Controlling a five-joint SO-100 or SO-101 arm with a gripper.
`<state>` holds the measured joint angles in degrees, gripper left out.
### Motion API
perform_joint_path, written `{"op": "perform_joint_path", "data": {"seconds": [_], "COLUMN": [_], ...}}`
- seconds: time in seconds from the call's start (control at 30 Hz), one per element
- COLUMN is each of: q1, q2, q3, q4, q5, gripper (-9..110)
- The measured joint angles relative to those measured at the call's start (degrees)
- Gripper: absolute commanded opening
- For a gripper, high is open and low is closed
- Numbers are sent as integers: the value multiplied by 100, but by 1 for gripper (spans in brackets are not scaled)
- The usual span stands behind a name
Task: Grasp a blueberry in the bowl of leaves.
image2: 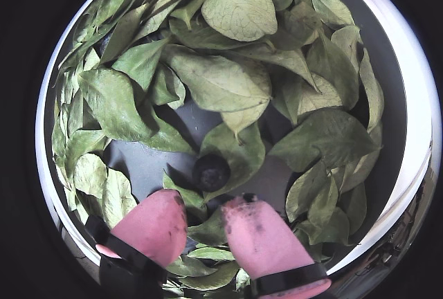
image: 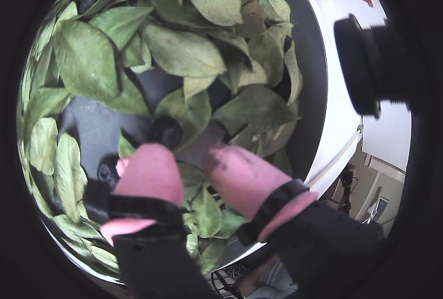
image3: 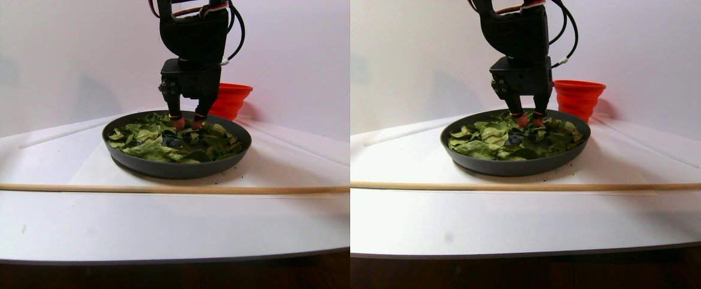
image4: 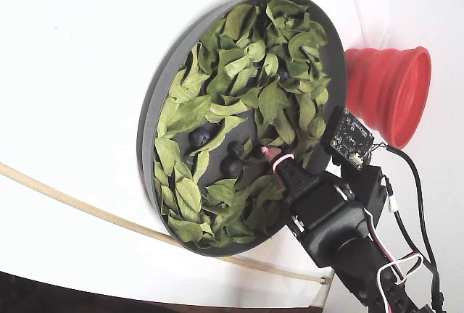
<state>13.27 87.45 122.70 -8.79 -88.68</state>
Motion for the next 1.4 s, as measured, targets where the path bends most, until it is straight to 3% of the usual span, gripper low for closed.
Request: {"op": "perform_joint_path", "data": {"seconds": [1.4], "q1": [0], "q2": [-352], "q3": [-176], "q4": [-422], "q5": [-18], "gripper": [16]}}
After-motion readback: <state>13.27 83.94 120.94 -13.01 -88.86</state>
